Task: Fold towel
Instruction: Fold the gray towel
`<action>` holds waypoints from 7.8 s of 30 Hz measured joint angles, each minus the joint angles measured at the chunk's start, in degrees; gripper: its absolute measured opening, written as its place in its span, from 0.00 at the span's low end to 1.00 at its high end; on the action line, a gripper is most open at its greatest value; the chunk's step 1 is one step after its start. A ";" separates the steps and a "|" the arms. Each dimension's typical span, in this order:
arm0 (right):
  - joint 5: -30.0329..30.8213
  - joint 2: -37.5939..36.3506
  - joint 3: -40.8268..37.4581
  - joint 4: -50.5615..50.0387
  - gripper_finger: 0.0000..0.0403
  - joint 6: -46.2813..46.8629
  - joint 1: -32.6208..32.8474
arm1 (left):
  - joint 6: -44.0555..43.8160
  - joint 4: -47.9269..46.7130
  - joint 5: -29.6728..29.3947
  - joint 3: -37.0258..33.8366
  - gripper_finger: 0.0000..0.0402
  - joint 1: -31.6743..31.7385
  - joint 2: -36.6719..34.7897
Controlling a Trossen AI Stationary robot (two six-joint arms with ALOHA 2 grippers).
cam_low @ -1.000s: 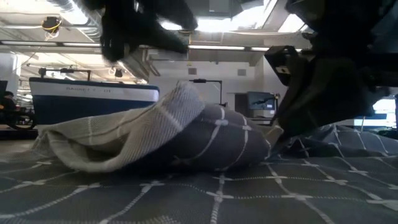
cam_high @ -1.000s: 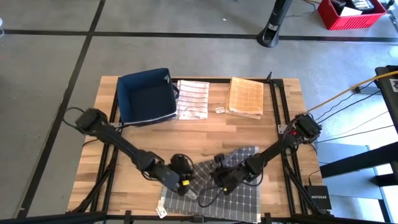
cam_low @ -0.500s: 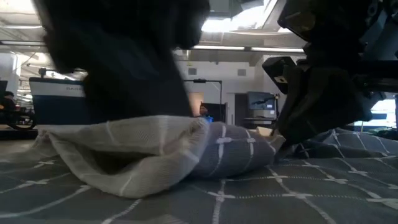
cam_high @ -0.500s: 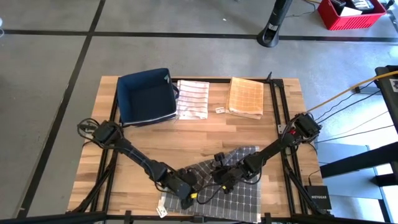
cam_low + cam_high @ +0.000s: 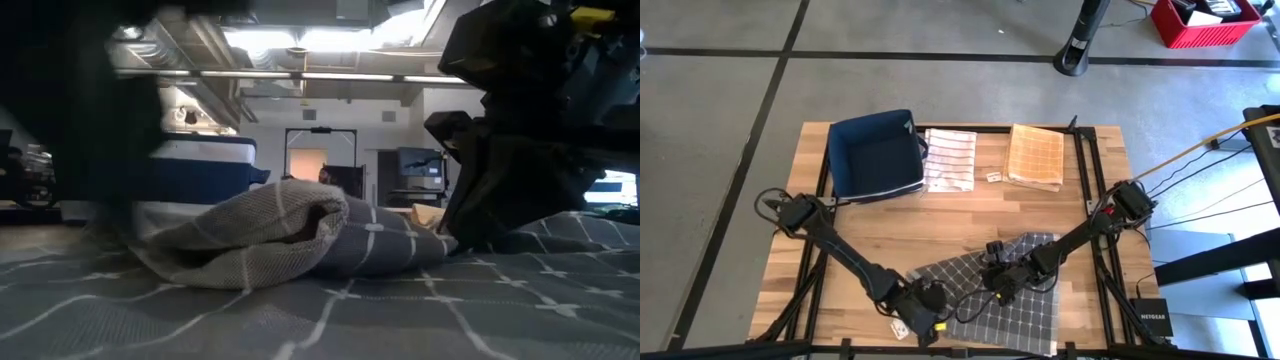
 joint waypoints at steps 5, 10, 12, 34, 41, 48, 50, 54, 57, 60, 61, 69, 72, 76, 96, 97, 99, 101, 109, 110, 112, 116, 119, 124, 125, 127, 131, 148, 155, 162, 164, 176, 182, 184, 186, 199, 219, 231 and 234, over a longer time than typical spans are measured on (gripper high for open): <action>-0.08 0.00 0.00 0.17 0.01 0.00 0.00 | 8.97 0.92 -13.31 3.67 0.31 1.14 -1.71; -0.27 0.00 0.00 0.18 0.01 0.04 0.07 | 8.00 0.84 -17.56 3.73 0.31 3.14 0.76; -0.56 0.00 0.00 0.17 0.01 0.07 0.07 | 5.29 1.83 -16.11 3.71 0.31 3.84 2.92; -0.86 -0.07 0.11 -2.54 0.01 4.51 -1.44 | 8.15 4.67 -4.14 5.63 0.31 1.89 6.21; -1.10 -0.07 0.46 -2.82 0.01 8.52 -1.77 | 10.38 -15.78 -8.20 16.42 0.31 2.52 5.01; -1.10 -0.07 0.94 -3.30 0.01 8.63 -1.84 | 20.55 -14.13 -12.02 18.27 0.31 3.38 5.80; -1.21 -0.07 0.98 -3.73 0.01 8.63 -1.84 | 22.33 -13.52 -9.90 18.27 0.31 3.50 6.65; -1.08 -0.07 1.02 -4.18 0.01 8.62 -1.84 | 23.61 -13.74 -8.34 18.19 0.31 3.82 9.01; -1.08 -0.07 1.03 -4.19 0.01 8.61 -1.84 | 23.87 -14.00 -8.18 18.18 0.31 4.09 9.96; -1.04 -0.07 1.03 -4.21 0.01 8.50 -1.84 | 23.29 -13.88 -8.17 18.18 0.31 4.52 10.01; -1.06 -0.07 1.03 -4.22 0.01 8.48 -1.84 | 22.99 -13.56 -8.19 18.18 0.31 4.63 10.01; -1.02 -0.07 1.03 -4.39 0.01 8.46 -1.81 | 23.31 -12.66 -6.50 18.14 0.31 5.01 10.83; -1.02 -0.07 1.03 -4.44 0.01 8.44 -1.84 | 23.29 -12.75 -6.49 18.14 0.31 5.01 11.13; -1.02 -0.07 1.03 -4.46 0.01 8.30 -1.84 | 23.29 -12.52 -6.49 18.14 0.28 5.05 11.13; -2.90 -0.07 1.16 -5.36 0.01 12.23 -3.01 | 54.85 -33.17 -24.54 28.50 0.00 -0.28 10.43; -3.48 -0.07 1.22 -5.23 0.01 12.69 -3.27 | 58.29 -35.59 -25.73 29.69 0.00 -0.84 10.43; -4.22 -0.11 1.20 -5.32 0.01 13.29 -3.61 | 63.82 -41.06 -28.83 31.34 0.00 -1.77 10.43; -4.64 -0.11 1.20 -5.18 0.01 13.42 -3.67 | 65.92 -46.31 -31.99 31.80 0.00 -2.76 10.43; -4.50 -0.20 1.05 -5.85 0.01 13.38 -3.63 | 58.66 -58.42 -35.12 29.42 0.00 -4.11 10.39; -4.56 -0.20 1.05 -5.83 0.01 13.28 -3.63 | 56.72 -57.75 -35.04 29.42 0.00 -4.06 10.45; -4.47 -0.15 1.05 -5.83 0.01 13.20 -3.61 | 51.79 -55.32 -34.62 29.49 0.01 -3.90 10.30; -4.45 -0.15 1.05 -5.81 0.01 13.20 -3.61 | 38.01 -50.36 -33.38 31.18 0.03 -3.80 10.34; -4.54 -0.13 1.05 -5.79 0.01 13.20 -3.61 | 25.83 -46.95 -29.45 32.53 0.05 -4.00 10.23; -4.67 -0.11 1.03 -5.75 0.01 13.43 -3.61 | 14.56 -35.16 -22.29 30.20 0.09 -4.43 10.27; -4.69 -0.11 1.03 -5.72 0.01 13.44 -3.61 | 13.96 -32.36 -22.09 29.03 0.10 -4.47 10.28; -4.75 -0.11 1.03 -5.72 0.01 13.44 -3.61 | 13.26 -27.75 -21.75 26.44 0.15 -4.48 10.34; -4.70 -0.09 1.03 -5.70 0.01 13.23 -3.61 | 13.43 -23.57 -21.74 22.73 0.23 -2.98 10.34; -4.67 -0.04 1.01 -5.66 0.01 13.46 -3.61 | 14.79 -14.97 -23.81 17.15 0.20 3.46 10.43; -4.71 -0.04 1.01 -5.66 0.01 13.64 -3.61 | -1.33 -44.13 -28.89 22.29 0.11 2.91 10.32; -4.69 -0.04 1.01 -5.66 0.01 13.62 -3.61 | -15.09 -61.94 -28.66 23.51 0.05 1.46 10.34; -4.65 -0.04 1.01 -5.66 0.01 13.62 -3.58 | -12.58 -59.48 -28.46 25.12 0.05 0.59 10.28; -4.24 -0.02 0.98 -5.64 0.01 13.60 -3.58 | 34.86 -28.88 -29.24 29.86 0.05 1.03 11.19; -4.16 -0.02 0.98 -5.66 0.01 13.59 -3.58 | 35.47 -38.94 -25.91 29.59 0.05 6.15 13.55; -4.17 -0.02 0.98 -5.73 0.01 13.58 -3.58 | 31.60 -45.12 -24.23 29.60 0.05 7.02 13.55; -4.08 -0.02 1.01 -5.87 0.01 13.57 -3.57 | 26.75 -52.35 -23.87 29.59 0.04 7.24 13.58; -3.95 -0.04 0.98 -6.01 0.01 13.46 -3.58 | 12.80 -66.43 -18.80 33.91 0.00 2.18 10.97; -4.01 -0.02 1.03 -6.24 0.01 13.10 -3.58 | 19.00 -55.64 -1.09 23.82 0.01 11.40 10.34; -4.07 -1.61 0.79 -7.16 0.01 12.98 -3.62 | 6.93 -63.68 -13.31 27.06 0.01 1.42 3.44; -3.08 -5.51 0.63 -7.51 0.01 12.96 -3.63 | 4.19 -64.03 -21.66 27.03 0.01 -1.16 0.31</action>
